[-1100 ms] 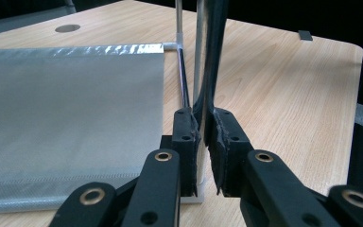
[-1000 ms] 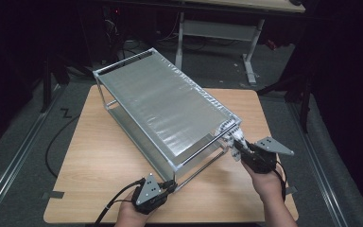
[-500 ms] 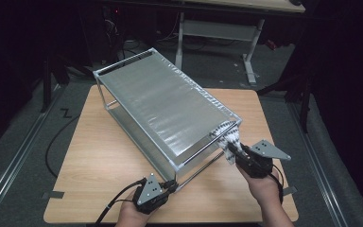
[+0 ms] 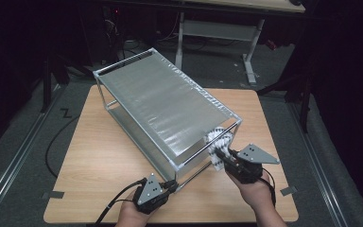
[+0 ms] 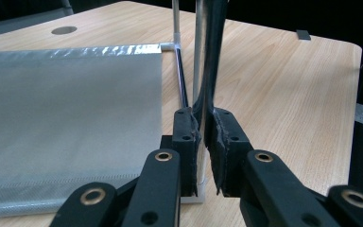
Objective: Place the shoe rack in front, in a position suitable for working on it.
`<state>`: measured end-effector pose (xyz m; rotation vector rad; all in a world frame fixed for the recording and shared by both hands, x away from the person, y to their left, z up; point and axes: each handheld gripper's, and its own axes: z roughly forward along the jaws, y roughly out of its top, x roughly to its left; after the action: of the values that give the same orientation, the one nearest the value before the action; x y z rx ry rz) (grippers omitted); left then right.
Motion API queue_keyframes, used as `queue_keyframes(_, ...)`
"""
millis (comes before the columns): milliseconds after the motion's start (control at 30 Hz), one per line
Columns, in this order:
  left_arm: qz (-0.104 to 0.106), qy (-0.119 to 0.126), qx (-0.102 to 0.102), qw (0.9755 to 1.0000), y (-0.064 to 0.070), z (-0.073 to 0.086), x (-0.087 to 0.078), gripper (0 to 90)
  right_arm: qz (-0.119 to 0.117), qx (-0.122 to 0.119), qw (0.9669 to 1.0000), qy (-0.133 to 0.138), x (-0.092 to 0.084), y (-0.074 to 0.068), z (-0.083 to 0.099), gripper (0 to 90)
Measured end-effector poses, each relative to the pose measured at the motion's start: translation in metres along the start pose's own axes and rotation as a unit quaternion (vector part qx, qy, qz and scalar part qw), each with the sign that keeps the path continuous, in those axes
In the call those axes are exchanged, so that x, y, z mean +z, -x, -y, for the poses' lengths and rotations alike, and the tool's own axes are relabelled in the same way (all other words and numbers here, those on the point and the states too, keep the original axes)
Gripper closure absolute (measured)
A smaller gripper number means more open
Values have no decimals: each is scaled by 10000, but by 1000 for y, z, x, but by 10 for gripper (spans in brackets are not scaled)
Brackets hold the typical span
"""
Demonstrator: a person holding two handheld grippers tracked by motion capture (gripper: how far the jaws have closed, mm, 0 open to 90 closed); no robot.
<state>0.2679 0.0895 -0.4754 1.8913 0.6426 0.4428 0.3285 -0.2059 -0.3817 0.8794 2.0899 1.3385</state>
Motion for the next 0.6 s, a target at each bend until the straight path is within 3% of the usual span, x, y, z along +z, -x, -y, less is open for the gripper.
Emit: queue_keyframes(600,-2,-6,0,10000,-2,0,0,813,-750,-326,9966,-42,1,-40,-8,757)
